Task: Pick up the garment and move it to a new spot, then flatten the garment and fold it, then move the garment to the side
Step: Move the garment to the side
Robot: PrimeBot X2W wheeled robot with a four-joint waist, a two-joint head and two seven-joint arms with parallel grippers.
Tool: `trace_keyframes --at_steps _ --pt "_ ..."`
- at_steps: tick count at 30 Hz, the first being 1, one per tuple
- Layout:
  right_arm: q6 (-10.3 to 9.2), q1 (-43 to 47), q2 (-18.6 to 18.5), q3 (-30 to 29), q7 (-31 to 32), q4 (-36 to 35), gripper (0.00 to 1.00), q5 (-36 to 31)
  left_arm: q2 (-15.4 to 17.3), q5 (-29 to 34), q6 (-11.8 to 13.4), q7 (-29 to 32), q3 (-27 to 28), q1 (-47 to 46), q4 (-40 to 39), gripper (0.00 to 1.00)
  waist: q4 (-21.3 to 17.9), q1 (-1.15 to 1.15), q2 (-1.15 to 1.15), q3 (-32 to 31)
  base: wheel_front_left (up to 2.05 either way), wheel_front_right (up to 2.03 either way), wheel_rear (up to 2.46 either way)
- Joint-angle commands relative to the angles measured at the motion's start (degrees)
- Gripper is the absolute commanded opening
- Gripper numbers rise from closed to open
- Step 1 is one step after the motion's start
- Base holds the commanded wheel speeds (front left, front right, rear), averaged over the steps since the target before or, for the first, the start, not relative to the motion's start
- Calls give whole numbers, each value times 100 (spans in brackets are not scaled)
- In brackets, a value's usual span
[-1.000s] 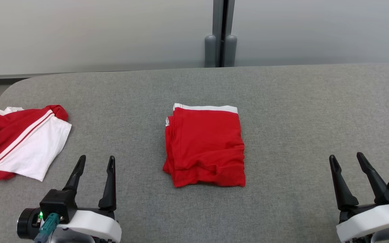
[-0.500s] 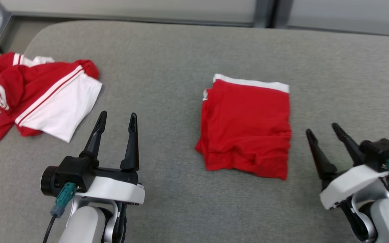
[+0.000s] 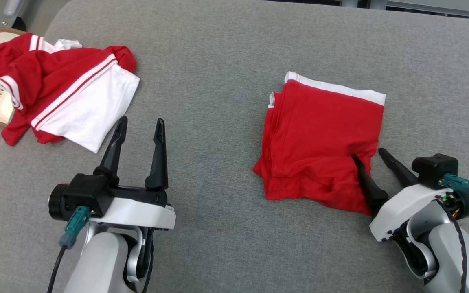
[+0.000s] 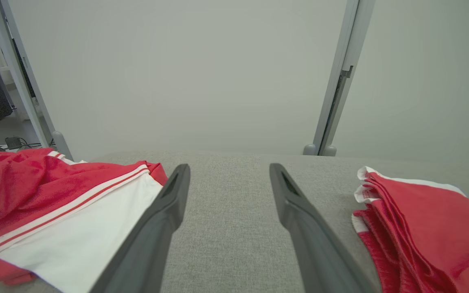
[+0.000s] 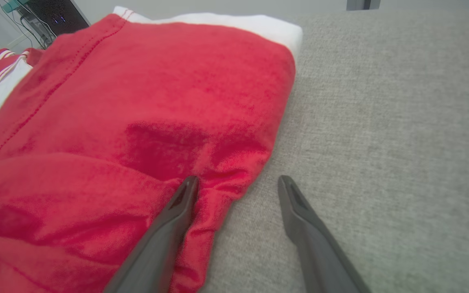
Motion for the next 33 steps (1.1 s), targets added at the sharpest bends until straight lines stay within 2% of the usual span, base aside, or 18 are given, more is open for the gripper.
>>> trace_keyframes --at_steps 1,10,19,26,33 --pt "32 323 123 260 274 336 0 117 20 52 -12 -25 42 -92 -43 100 -73 0 0 1 0 0 0" --pt "7 216 -24 433 -51 294 0 187 158 180 -129 -27 206 19 -141 100 -808 0 0 -194 0 0 0" --pt "-9 111 -252 495 -400 619 0 335 384 343 -171 103 128 -153 -385 100 -2085 0 0 -236 0 0 0" --pt "0 -450 -570 702 -657 1048 0 521 538 492 -232 414 -41 -340 -700 100 -2964 0 0 -77 0 0 0" --pt "13 -1330 -1171 904 -954 1636 0 772 524 651 -345 705 -349 -750 -956 100 -3237 0 0 369 0 0 0"
